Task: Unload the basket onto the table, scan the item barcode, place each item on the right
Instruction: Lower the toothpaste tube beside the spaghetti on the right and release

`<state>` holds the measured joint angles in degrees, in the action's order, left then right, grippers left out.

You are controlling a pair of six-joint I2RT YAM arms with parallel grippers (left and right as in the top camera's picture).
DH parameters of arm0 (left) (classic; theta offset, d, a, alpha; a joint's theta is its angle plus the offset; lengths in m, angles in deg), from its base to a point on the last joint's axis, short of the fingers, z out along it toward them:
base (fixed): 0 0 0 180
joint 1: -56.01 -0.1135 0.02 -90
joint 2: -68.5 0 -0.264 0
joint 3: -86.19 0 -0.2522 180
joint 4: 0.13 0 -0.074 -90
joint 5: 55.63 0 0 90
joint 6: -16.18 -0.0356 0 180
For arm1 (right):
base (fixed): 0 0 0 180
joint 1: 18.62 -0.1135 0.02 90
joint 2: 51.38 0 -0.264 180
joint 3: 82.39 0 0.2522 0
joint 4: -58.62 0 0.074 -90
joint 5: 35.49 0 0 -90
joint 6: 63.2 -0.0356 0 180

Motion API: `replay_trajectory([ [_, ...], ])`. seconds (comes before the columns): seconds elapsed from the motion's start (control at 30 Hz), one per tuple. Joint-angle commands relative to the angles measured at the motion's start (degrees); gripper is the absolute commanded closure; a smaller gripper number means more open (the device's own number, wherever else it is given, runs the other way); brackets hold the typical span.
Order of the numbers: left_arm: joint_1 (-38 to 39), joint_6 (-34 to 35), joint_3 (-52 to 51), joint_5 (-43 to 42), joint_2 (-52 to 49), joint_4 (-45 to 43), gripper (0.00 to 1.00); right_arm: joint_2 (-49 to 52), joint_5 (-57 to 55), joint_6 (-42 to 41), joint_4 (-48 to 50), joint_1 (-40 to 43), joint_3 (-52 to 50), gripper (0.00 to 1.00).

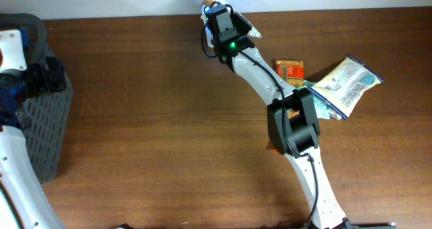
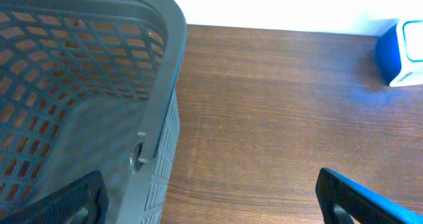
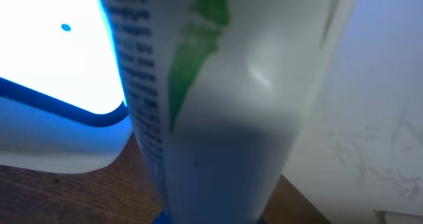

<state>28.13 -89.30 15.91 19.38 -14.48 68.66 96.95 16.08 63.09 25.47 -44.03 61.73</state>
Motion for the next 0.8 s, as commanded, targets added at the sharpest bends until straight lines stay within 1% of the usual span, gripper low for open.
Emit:
replay_trajectory([
  [0.0,0.0,-0.9,0.6,-0.3,0.3,0.0,0.01,-0.3,-2.8,1.0,1.2,-0.5,1.4,0.96],
  [0.5,0.0,-0.9,0.6,-0.3,0.3,0.0,0.01,-0.9,-4.2,0.7,0.7,-1.6,1.4,0.96],
  [0.57,0.0,-0.9,0.6,-0.2,0.3,0.0,0.01,-2.8,-3.0,-2.1,-0.9,-1.6,1.4,0.96],
  [0.67,0.0,-0.9,0.6,-0.2,0.3,0.0,0.01,-7.6,0.4,-6.4,-6.1,-1.6,1.4,0.96],
  [0.77,0.0,-0.9,0.6,-0.2,0.3,0.0,0.01,-13.8,5.3,-14.8,-16.3,-1.7,1.5,0.96],
])
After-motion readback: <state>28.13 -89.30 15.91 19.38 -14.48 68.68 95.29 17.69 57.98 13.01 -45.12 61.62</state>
